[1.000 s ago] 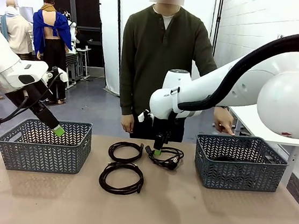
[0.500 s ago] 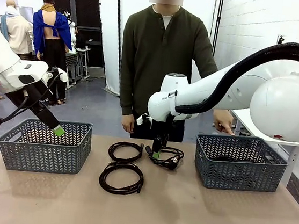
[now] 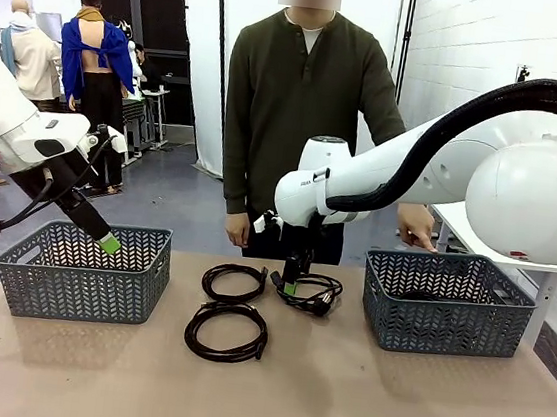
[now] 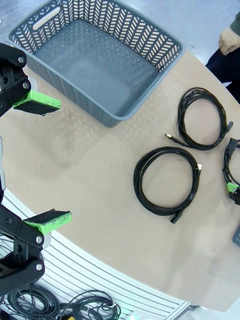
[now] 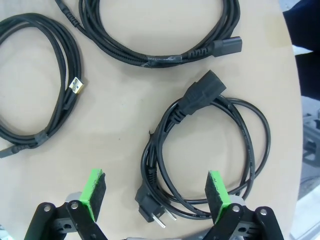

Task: Organize the cables according to human instructions.
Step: Pick up a bundle of cables and place it in the basket indicated by the human.

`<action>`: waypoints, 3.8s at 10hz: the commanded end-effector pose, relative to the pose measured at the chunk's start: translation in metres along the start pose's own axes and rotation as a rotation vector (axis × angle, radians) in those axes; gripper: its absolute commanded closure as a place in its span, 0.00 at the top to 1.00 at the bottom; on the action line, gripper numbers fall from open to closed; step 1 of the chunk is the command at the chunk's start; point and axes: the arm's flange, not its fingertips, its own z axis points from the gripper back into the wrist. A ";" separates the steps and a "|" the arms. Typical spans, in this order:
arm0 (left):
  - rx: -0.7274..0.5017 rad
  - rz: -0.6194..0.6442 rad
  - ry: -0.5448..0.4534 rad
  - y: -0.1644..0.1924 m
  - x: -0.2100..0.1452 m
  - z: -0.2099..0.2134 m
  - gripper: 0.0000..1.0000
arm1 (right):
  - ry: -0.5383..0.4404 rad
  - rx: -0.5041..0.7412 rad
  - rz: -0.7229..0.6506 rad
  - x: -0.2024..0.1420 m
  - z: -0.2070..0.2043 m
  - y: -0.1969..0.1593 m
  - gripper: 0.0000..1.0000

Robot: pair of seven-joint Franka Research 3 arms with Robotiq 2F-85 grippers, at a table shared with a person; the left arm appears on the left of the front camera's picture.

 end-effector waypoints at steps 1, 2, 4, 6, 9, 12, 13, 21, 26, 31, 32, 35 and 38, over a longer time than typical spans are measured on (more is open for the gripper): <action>-0.013 -0.006 -0.016 0.002 -0.002 0.000 1.00 | -0.001 -0.010 -0.011 0.002 -0.005 -0.002 1.00; -0.013 -0.006 -0.016 0.002 -0.002 0.000 1.00 | 0.000 -0.009 -0.008 0.001 -0.008 0.000 1.00; -0.013 -0.006 -0.016 0.002 -0.002 0.000 1.00 | -0.006 -0.007 -0.005 0.002 -0.015 0.000 1.00; -0.013 -0.006 -0.016 0.002 -0.002 0.000 1.00 | -0.005 0.006 -0.010 0.002 -0.020 0.002 1.00; -0.013 -0.006 -0.016 0.002 -0.002 0.000 1.00 | 0.003 0.014 -0.014 0.004 -0.031 0.001 1.00; -0.013 -0.006 -0.016 0.002 -0.002 0.000 1.00 | 0.014 0.022 -0.020 0.005 -0.038 0.001 1.00; -0.013 -0.006 -0.016 0.002 -0.002 0.000 1.00 | 0.014 0.021 -0.021 0.006 -0.040 0.001 1.00; -0.013 -0.006 -0.016 0.002 -0.002 0.000 1.00 | 0.063 0.027 -0.082 0.013 -0.060 -0.009 0.85; -0.013 -0.006 -0.016 0.002 -0.002 0.000 1.00 | 0.074 0.002 -0.148 0.005 -0.062 -0.020 0.00; -0.013 -0.006 -0.016 0.002 -0.002 0.000 1.00 | 0.049 -0.001 -0.195 0.003 -0.059 -0.027 0.00; -0.013 -0.006 -0.016 0.002 -0.002 0.000 1.00 | 0.044 -0.017 -0.227 0.003 -0.055 -0.029 0.00; -0.013 -0.006 -0.016 0.002 -0.002 0.000 1.00 | 0.015 -0.118 -0.315 0.001 -0.020 -0.042 0.00; -0.013 -0.006 -0.016 0.002 -0.002 0.000 1.00 | -0.030 -0.079 -0.179 0.007 0.027 -0.036 0.00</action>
